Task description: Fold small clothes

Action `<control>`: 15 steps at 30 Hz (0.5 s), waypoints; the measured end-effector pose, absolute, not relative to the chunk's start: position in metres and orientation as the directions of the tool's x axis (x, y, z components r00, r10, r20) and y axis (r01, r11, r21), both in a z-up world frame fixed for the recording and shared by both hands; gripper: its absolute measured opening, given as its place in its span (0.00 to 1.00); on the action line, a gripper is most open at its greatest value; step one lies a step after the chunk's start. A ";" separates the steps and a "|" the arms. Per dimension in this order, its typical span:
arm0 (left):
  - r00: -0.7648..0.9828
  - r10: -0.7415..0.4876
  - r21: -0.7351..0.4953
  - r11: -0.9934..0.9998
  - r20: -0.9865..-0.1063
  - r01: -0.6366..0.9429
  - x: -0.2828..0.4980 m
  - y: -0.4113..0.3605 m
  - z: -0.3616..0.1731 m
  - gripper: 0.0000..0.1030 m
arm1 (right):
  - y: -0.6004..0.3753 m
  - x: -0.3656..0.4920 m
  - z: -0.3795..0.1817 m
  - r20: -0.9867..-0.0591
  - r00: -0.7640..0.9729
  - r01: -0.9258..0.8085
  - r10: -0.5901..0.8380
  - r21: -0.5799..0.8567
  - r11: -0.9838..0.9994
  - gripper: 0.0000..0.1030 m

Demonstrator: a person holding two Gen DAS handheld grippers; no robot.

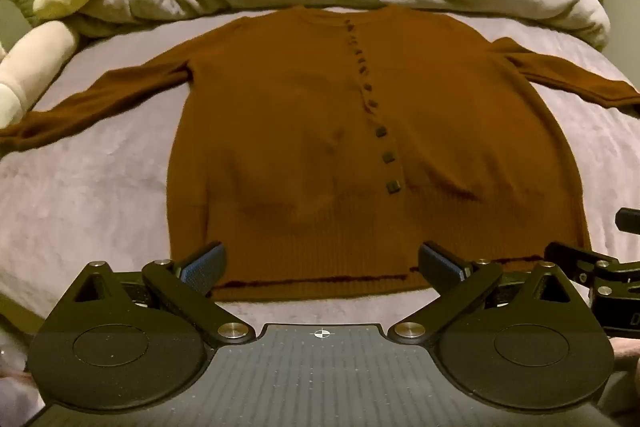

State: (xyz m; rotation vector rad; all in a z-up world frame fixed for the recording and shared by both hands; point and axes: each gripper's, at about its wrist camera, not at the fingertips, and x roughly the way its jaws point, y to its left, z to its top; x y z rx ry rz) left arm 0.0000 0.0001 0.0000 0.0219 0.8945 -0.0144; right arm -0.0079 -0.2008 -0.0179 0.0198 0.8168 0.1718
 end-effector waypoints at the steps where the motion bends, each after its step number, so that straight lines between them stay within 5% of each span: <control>1: 0.627 0.000 0.017 1.000 -0.779 0.021 0.000 0.000 0.000 1.00 | -0.201 -0.008 -0.018 -0.723 0.671 -0.145 0.161 0.085 0.986 0.96; 15: 0.626 -0.001 0.000 1.000 -0.780 0.002 -0.002 0.001 -0.003 1.00 | -0.203 -0.010 -0.017 -0.726 0.669 -0.140 0.159 0.087 0.986 0.96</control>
